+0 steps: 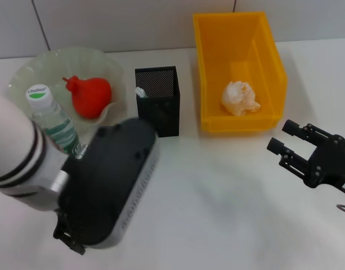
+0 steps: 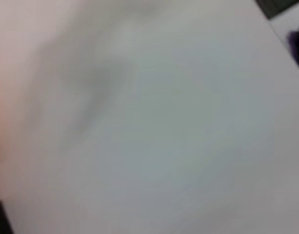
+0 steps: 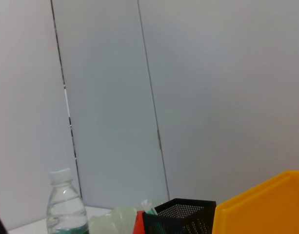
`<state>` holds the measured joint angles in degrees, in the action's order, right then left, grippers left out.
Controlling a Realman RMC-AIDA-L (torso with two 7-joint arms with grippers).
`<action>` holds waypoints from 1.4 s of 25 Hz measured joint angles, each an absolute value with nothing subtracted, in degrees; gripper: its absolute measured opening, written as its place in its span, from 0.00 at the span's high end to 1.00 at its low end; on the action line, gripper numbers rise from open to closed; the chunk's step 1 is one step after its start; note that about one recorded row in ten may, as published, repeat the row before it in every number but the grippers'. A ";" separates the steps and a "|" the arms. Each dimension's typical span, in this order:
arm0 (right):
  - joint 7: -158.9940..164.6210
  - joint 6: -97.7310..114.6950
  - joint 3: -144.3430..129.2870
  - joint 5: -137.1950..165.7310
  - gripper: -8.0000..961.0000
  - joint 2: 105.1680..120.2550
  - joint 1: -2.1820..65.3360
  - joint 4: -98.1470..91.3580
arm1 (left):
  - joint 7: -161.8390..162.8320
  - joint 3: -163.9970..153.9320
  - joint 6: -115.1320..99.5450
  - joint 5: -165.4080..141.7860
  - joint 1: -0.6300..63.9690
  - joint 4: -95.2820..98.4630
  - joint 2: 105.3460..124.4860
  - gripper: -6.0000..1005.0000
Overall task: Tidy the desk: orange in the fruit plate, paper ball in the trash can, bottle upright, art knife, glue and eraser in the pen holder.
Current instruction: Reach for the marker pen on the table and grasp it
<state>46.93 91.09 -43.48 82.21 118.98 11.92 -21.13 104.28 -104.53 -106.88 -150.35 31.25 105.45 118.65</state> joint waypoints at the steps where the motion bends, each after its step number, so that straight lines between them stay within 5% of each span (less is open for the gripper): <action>1: 46.93 91.06 -43.27 82.20 0.40 118.99 12.18 -20.73 | 104.34 -105.09 -107.35 -150.42 32.40 104.42 118.65 0.23; 16: 47.65 91.75 -43.43 86.16 0.40 116.74 12.65 -20.50 | 110.59 -110.80 -103.88 -149.94 32.54 103.82 119.16 0.25; 27: 46.51 90.88 -43.33 86.47 0.40 118.51 12.20 -20.34 | 97.40 -113.12 -102.45 -150.29 29.78 105.59 118.81 0.27; 35: 44.12 90.54 -43.09 86.20 0.40 119.18 13.22 -17.67 | 87.23 -111.03 -101.84 -151.17 28.08 105.97 115.63 0.28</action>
<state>44.12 90.54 -43.09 86.20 119.18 13.22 -17.67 87.23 -111.03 -101.84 -151.17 28.08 105.97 115.63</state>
